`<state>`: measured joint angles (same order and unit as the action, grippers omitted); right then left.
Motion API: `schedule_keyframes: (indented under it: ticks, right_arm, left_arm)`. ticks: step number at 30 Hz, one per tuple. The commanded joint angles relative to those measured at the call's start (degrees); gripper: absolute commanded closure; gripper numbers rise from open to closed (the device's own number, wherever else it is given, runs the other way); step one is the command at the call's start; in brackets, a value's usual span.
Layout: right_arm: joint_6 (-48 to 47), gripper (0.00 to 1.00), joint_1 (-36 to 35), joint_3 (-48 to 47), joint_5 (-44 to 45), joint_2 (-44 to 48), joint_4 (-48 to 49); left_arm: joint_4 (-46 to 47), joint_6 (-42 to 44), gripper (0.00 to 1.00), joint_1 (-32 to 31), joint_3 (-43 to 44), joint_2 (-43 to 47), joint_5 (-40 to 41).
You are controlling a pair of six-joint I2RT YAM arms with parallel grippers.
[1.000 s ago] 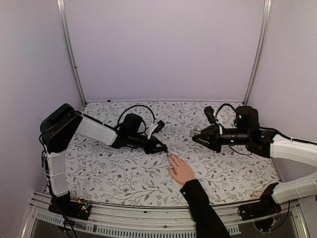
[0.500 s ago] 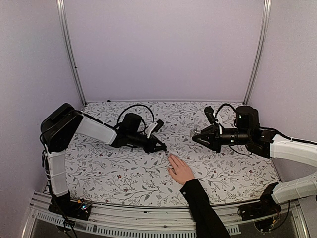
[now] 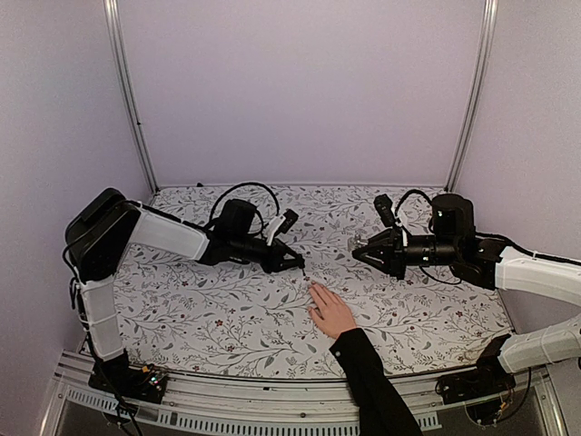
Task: Paint the nails
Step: Paint the nail polish on the nail.
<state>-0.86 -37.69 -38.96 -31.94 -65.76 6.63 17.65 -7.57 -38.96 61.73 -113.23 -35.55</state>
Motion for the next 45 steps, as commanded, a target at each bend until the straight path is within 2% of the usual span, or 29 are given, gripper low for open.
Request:
schedule_keyframes:
  ticks: [1,13,45]
  right_arm:
    - [0.25,1.00,0.43,0.45,-0.66,0.89,1.54]
    - [0.25,1.00,0.43,0.55,-0.58,1.24,1.61]
    - [0.25,1.00,0.43,0.64,-0.56,1.07,1.63]
  left_arm:
    - [-2.57,1.23,1.00,0.19,2.16,2.63,-1.04]
    - [-2.38,3.37,1.00,-2.06,0.89,1.61,-2.87]
    - [-3.62,3.40,1.00,-2.71,2.20,-2.12,-3.91]
